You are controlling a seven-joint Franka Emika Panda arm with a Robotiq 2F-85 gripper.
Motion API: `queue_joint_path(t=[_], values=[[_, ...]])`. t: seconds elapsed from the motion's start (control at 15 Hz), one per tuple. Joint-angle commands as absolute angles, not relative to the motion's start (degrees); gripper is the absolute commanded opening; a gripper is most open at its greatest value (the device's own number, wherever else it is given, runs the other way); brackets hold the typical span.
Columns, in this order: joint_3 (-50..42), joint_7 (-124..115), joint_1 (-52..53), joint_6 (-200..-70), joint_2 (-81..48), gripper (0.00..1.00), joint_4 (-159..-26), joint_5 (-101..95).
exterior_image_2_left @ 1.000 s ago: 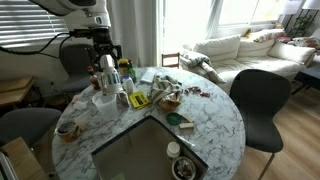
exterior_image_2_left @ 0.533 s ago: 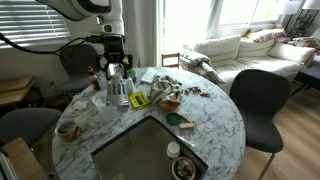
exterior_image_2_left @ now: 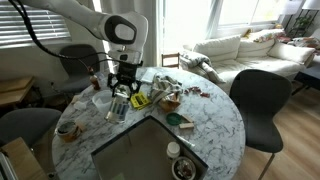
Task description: Remote the plastic cup and silver cup from the clear case and put them in an upright position
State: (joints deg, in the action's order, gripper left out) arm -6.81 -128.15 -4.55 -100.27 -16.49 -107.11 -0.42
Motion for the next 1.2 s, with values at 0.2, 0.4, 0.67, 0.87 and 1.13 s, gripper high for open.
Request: queue_joint_path(t=[0.2, 0.4, 0.67, 0.87, 1.13], values=[[-8.3, -135.1, -6.2, -100.4, -25.4, 0.49, -102.0, 12.7], [-9.3, -138.1, -6.1, -101.8, -26.9, 0.49, -101.2, 13.8], [-10.4, -142.0, -5.6, -105.0, -27.4, 0.99, -100.8, 12.2], [-10.7, -143.7, -5.3, -108.8, -27.1, 1.0, -101.2, 11.1], [-11.2, -145.4, -5.1, -113.6, -25.0, 1.0, -103.1, 10.3]])
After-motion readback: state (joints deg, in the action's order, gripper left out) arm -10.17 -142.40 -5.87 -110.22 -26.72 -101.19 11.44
